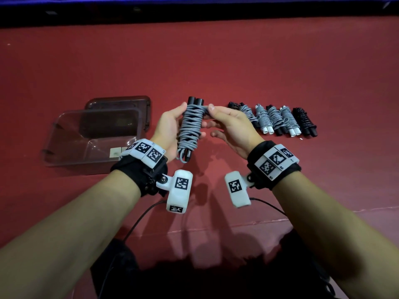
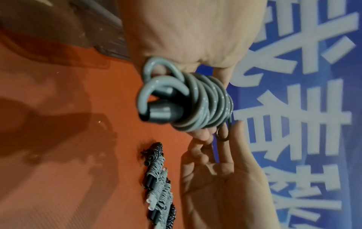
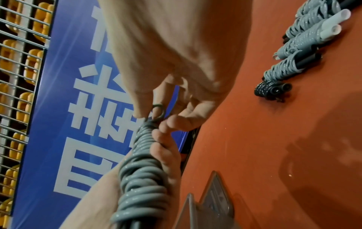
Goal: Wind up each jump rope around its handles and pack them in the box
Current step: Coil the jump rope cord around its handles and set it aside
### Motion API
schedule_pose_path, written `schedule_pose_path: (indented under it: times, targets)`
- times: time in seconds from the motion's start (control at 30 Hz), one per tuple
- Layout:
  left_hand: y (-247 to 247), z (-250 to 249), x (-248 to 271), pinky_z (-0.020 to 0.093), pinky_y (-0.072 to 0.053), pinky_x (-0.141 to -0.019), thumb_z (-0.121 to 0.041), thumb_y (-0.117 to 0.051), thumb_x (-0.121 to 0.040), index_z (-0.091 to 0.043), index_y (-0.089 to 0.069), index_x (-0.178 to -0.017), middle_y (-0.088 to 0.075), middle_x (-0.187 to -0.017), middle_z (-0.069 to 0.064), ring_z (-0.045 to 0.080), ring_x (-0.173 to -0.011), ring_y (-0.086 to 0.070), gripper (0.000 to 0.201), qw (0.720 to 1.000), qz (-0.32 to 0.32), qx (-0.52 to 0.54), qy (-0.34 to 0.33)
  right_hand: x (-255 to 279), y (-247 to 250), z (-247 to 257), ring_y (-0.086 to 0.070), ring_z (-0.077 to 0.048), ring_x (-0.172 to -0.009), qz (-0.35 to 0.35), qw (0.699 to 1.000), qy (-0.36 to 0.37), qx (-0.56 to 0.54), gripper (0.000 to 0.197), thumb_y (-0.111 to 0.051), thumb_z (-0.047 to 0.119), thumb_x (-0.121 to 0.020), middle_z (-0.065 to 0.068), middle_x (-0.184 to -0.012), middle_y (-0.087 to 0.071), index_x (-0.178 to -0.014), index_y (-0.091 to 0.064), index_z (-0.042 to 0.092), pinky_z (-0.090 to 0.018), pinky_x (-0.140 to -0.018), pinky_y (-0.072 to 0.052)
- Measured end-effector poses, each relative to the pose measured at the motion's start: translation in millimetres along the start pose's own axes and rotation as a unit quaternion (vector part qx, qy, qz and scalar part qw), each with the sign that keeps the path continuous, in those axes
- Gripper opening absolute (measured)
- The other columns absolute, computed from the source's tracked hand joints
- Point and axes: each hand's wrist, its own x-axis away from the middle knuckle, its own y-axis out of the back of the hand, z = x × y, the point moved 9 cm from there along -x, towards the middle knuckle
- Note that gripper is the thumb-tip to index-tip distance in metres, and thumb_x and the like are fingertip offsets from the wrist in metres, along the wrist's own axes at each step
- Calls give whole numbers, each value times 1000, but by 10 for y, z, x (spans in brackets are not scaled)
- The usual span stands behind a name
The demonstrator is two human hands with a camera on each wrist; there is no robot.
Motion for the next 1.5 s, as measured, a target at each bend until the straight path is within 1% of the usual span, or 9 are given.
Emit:
schedule_pose_path:
  times: [0.2, 0.33, 0.47, 0.53, 0.63, 0.87, 1.17, 1.3, 1.5]
  targets:
    - [73, 54, -74, 28, -52, -44, -43, -47, -106, 0, -64, -123, -66, -84, 14, 24, -58, -64, 50, 999, -26, -18, 8, 31, 29, -81, -61, -11, -87, -26, 999, 9, -21, 32, -60, 25, -102, -2, -99, -71, -124, -70, 4, -22, -68, -49]
    - [227, -38, -124, 42, -60, -55, -34, -66, -99, -7, -54, -124, -69, -98, 23, 33, -67, -69, 39, 989, -118, -44, -83, 63, 2, -118, -70, -16, -95, -23, 998, 11, -49, 29, -60, 22, -102, -11, -114, -74, -122, -70, 4, -24, -68, -55]
    - [198, -321, 1, 49, -59, -76, -21, -55, -102, -26, -56, -101, -64, -93, -2, 21, -81, -65, 4, 921, -188, -245, -240, 64, -19, -75, -69, -17, -94, -24, 999, 18, -41, 29, -61, 19, -101, -16, -115, -73, -122, -70, 1, -24, -65, -56]
    - [102, -347, 46, 55, -59, -73, -19, -47, -103, -28, -57, -91, -62, -86, -4, 23, -78, -65, 18, 906, -179, -283, -259, 61, -9, -34, -66, -19, -89, -44, 998, 34, -36, 26, -64, 16, -99, -17, -107, -73, -118, -71, -1, -24, -63, -55]
    - [14, -273, 51, 54, -60, -53, -37, -56, -101, -21, -55, -92, -67, -91, 14, 32, -70, -72, 19, 948, -120, -200, -215, 52, 11, 100, -62, -17, -74, -77, 994, 83, 10, 21, -70, 10, -94, -18, -88, -71, -110, -75, -3, -24, -58, -53]
    - [-66, -235, -38, 57, -60, -58, -37, -64, -97, -16, -47, -96, -64, -111, 27, 41, -79, -75, 27, 967, -35, -190, -164, 106, 43, 205, -70, -16, -80, -104, 981, 154, 57, 19, -69, 18, -97, -7, -95, -77, -106, -78, 4, -27, -60, -54]
    - [75, -183, -86, 62, -59, -62, -47, -55, -100, -17, -46, -100, -67, -100, 25, 45, -74, -74, 32, 963, -78, -230, -115, 144, -73, 214, -69, -17, -72, -17, 983, 144, 111, 16, -75, 4, -90, -11, -87, -76, -104, -69, 5, -27, -66, -57]
    - [117, -191, -113, 46, -58, -50, -46, -56, -101, -14, -47, -99, -60, -77, 15, 32, -51, -62, 33, 956, -90, -248, -124, 135, -104, 276, -69, -28, -73, 36, 978, 145, 145, 16, -75, 3, -89, -25, -92, -74, -103, -68, 3, -35, -67, -61]
    - [55, -71, -134, 36, -55, -43, -43, -57, -103, -8, -49, -104, -58, -81, 14, 26, -53, -60, 35, 971, -46, -207, -110, 116, -53, 358, -74, -30, -75, 49, 963, 160, 210, 24, -82, 12, -85, -18, -86, -75, -102, -68, 2, -39, -66, -62]
